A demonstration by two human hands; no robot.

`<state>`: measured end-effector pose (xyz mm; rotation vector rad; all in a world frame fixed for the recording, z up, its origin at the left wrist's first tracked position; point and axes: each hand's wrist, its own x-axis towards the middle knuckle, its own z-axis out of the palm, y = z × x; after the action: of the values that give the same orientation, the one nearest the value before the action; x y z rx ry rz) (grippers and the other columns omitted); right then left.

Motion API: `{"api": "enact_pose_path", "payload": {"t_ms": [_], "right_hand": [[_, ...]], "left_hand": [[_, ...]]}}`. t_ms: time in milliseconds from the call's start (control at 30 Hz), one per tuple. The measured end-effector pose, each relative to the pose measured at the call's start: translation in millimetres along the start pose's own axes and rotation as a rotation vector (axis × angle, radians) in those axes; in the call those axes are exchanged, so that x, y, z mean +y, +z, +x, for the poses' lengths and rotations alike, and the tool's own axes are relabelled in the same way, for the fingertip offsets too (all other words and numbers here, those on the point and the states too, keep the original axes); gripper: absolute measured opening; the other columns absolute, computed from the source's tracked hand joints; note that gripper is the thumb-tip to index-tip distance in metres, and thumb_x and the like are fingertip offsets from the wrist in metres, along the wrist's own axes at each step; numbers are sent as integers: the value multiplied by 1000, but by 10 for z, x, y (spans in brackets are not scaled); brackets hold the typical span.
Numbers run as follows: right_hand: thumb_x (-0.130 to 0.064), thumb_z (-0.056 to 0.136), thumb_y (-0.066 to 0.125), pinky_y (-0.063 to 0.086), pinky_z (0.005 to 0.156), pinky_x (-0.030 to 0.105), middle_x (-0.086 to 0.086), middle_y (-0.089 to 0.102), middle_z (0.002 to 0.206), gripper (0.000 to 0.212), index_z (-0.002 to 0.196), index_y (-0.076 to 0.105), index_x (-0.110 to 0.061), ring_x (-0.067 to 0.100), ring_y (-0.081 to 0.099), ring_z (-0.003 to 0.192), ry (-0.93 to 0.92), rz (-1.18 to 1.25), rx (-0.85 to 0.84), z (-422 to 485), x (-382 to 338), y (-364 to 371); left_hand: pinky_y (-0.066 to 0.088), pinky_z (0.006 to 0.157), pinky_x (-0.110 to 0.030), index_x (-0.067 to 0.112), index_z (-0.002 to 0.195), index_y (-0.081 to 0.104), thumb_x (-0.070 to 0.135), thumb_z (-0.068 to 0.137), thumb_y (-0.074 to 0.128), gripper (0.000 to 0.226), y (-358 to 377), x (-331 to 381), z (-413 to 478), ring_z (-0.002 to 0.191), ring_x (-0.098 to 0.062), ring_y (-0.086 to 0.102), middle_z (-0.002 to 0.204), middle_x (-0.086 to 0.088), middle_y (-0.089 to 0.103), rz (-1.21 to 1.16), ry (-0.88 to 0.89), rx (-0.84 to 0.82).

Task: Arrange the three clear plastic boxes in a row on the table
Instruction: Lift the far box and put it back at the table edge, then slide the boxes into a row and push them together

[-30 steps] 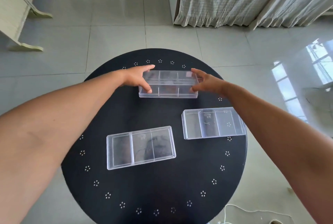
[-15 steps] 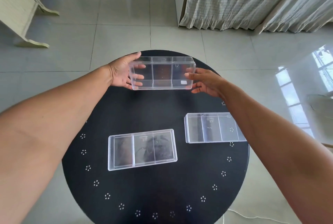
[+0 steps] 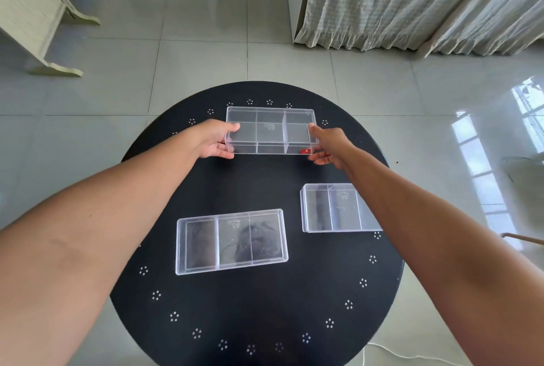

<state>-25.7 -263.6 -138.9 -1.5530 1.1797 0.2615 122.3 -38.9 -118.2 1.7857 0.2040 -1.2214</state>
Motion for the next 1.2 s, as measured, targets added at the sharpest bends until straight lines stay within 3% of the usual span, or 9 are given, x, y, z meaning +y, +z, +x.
{"api": "enact_pose_path", "payload": {"t_ms": [100, 300, 600, 667, 767, 833, 900, 1033, 1200], "right_hand": [[-46, 94, 49, 57, 56, 30, 20, 69, 110, 47, 115, 60, -5, 24, 67, 62, 3, 10, 26, -5, 18, 37], [-36, 99, 46, 60, 62, 36, 14, 66, 95, 35, 117, 57, -8, 24, 69, 66, -4, 21, 7, -56, 78, 86], [-33, 93, 48, 46, 63, 30, 4, 49, 73, 27, 97, 64, -12, 21, 45, 67, -64, -45, 25, -291, 103, 3], [-31, 94, 46, 45, 68, 33, 4, 45, 69, 25, 83, 57, -11, 20, 42, 67, -114, -56, 51, -381, 123, -23], [-26, 93, 45, 41, 70, 36, 3, 36, 61, 24, 72, 49, -15, 23, 36, 70, -235, -51, 87, -553, 225, -68], [-22, 90, 44, 39, 68, 34, 1, 34, 59, 23, 67, 45, -19, 22, 34, 68, -306, -47, 92, -665, 317, -91], [-17, 90, 43, 41, 63, 32, -4, 43, 59, 21, 73, 55, -20, 18, 40, 61, -347, -29, 83, -810, 416, -103], [-18, 93, 46, 55, 78, 37, -6, 66, 78, 26, 106, 69, -18, 17, 63, 75, -416, -25, 36, -1101, 616, -35], [-21, 93, 48, 53, 78, 35, -7, 65, 80, 34, 120, 68, -14, 18, 61, 75, -463, -81, -73, -1444, 915, 201]], "left_hand": [[52, 95, -48, 5, 138, 46, 26, 96, 58, 48, 64, -40, 22, 88, -29, 60, 125, -15, 49, 14, 19, 61], [53, 87, -39, 4, 140, 45, 29, 94, 60, 54, 155, -73, -9, 125, -32, 51, 143, -17, 47, 114, 65, 203], [32, 112, -44, 10, 152, 27, 25, 93, 57, 68, 274, -108, -353, 140, -29, 38, 155, -9, 36, 138, 115, 242], [32, 109, -40, 11, 153, 24, 24, 94, 55, 68, 276, -129, -457, 137, -26, 40, 153, -4, 37, 166, 157, 289], [37, 88, -30, 14, 133, 50, 25, 89, 55, 45, 283, -221, -696, 105, -16, 50, 117, 3, 49, 180, 230, 321], [38, 93, -30, 15, 131, 54, 25, 88, 56, 44, 279, -328, -839, 116, -19, 54, 127, 0, 55, 204, 267, 332], [32, 100, -27, 12, 143, 47, 23, 92, 56, 53, 299, -466, -1003, 135, -22, 45, 148, -3, 47, 224, 295, 364], [34, 107, -29, 14, 138, 55, 22, 92, 57, 47, 340, -786, -1354, 133, -20, 48, 144, -3, 54, 259, 352, 418], [40, 109, -37, 19, 133, 59, 24, 88, 58, 45, 302, -1247, -1696, 128, -20, 53, 138, -3, 59, 253, 305, 503]]}}
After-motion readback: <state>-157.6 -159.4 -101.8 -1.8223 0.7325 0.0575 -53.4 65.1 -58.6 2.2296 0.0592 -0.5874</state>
